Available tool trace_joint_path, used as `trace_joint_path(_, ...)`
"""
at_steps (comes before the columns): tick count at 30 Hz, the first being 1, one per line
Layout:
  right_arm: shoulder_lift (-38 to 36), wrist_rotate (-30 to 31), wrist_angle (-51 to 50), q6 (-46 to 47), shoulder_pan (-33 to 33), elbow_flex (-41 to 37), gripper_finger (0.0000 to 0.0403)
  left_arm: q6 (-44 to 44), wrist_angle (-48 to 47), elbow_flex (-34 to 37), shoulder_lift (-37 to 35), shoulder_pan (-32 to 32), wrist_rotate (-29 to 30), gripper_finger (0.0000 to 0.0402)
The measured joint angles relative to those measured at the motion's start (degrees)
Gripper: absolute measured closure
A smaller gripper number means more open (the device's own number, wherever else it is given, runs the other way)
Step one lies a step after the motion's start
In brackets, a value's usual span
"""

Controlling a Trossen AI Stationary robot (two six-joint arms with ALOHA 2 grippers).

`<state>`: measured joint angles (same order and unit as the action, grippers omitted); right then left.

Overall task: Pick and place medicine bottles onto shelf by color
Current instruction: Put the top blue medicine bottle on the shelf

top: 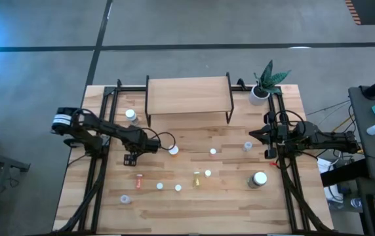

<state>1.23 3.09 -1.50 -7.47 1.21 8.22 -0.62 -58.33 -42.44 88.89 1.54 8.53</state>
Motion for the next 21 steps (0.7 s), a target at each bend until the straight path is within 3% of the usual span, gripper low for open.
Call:
trace_joint_path(9,-0.01,0.0,0.0,-0.01,0.0,0.0,0.0394,-0.42,0.51,-0.06,0.13,0.02,-1.36,0.0193)
trace_joint_path(21,-0.01,0.0,0.0,-0.01,-0.01,0.01,0.0394,-2.08,2.49,-0.3,-1.39,0.04,-1.34,0.0246)
